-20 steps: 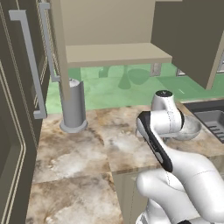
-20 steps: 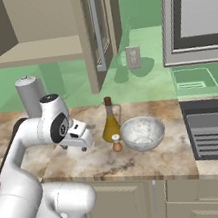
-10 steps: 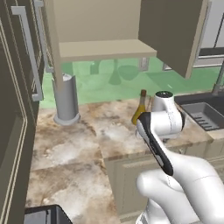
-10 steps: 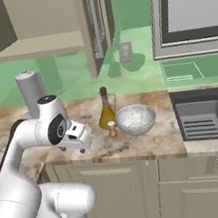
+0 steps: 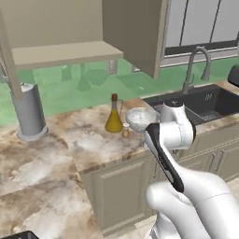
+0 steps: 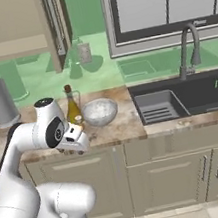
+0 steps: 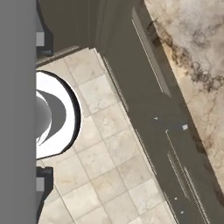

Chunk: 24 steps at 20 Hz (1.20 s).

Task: Retrieve the bottle and the shaker from the cabinet and place them next to the mixing bowl on the counter. Then add garlic from the fridge to the mixing bowl.

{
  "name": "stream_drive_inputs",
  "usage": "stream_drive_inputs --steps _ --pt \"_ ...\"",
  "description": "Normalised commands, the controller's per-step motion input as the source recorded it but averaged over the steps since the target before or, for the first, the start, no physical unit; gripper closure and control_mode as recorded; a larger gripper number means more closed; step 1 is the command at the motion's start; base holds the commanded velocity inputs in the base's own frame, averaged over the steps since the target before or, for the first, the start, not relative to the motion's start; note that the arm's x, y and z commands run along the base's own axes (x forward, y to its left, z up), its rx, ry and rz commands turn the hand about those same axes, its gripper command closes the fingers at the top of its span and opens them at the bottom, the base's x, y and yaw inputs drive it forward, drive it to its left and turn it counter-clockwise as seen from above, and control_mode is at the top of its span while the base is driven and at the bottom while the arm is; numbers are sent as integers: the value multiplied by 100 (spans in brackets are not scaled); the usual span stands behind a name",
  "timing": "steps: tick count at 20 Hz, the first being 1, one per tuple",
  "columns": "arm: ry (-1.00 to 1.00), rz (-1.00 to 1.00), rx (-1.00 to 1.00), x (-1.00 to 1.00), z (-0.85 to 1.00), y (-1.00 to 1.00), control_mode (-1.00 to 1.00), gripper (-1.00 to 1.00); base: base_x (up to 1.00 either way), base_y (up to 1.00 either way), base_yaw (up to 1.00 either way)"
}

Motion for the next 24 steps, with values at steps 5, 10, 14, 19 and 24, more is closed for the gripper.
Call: stream_drive_inputs --steps 5,10,14,19,24 --pt "0 0 0 0 0 0 100 -100 5 -75 -74" --pt "0 0 0 0 0 0 100 -100 0 -52 -86" --pt "0 0 0 0 0 0 100 -100 0 -20 -94" --pt "0 0 0 0 0 0 100 -100 5 0 -96" --pt "0 0 0 0 0 0 100 -100 28 0 -89"
